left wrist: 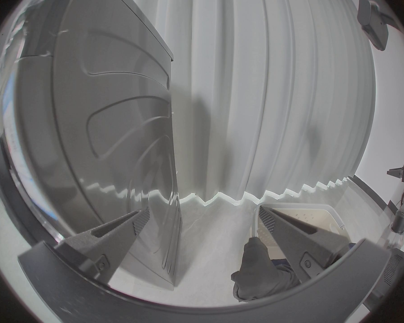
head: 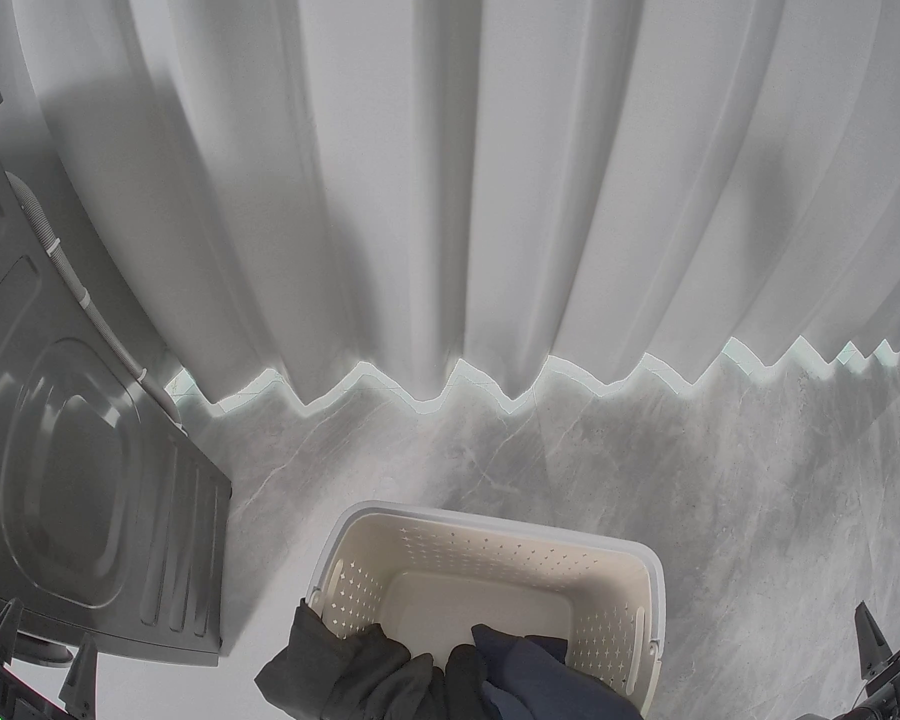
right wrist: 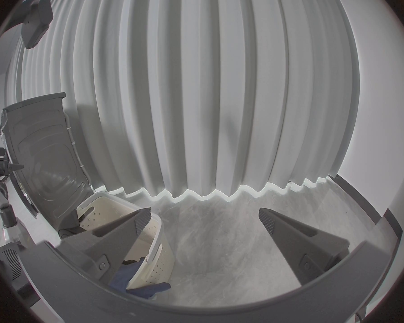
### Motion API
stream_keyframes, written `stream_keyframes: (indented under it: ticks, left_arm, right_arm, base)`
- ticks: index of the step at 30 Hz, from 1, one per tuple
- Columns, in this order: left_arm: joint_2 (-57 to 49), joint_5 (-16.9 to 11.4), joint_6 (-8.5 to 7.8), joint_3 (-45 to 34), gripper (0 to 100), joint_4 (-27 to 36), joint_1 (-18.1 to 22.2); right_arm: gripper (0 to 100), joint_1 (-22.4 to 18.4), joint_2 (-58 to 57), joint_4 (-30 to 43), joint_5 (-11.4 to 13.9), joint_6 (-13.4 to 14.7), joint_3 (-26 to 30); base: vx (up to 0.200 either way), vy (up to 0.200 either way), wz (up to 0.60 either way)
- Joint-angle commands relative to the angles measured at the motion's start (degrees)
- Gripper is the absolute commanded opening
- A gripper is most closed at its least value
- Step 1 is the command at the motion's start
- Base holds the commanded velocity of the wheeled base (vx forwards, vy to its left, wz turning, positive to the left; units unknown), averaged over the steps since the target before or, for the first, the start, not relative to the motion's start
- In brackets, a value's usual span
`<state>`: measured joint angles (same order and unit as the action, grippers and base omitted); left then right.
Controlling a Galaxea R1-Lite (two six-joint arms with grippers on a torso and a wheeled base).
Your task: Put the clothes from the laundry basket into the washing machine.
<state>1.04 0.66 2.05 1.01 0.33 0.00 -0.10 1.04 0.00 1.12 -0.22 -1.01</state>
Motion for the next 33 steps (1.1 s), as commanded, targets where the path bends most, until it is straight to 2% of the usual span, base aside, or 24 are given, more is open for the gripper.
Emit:
stream_keyframes:
  ticks: [1, 5, 11, 33]
  left_arm:
    - [-0.95, 0.04, -0.03, -0.84, 100, 0.02, 0.0]
    - [-0.95, 0.04, 0.06, -0.84, 100, 0.02, 0.0]
    - [-0.95, 0.04, 0.06, -0.84, 100, 0.02, 0.0]
    - [-0.95, 0.04, -0.11, -0.84, 100, 0.02, 0.0]
  right_arm:
    - [100, 0.01, -0.6, 0.0, 0.02, -0.04, 0.92]
    - [100, 0.01, -0.6, 0.0, 0.02, -0.04, 0.92]
    - [100, 0.01, -0.6, 0.0, 0.02, -0.04, 0.92]
    - [100, 0.01, -0.6, 0.0, 0.02, -0.04, 0.92]
  base:
    - [0.0, 0.0, 0.0]
    - [0.0, 0.0, 0.0]
    - [0.2, 0.0, 0.0]
    - [0.0, 0.0, 0.0]
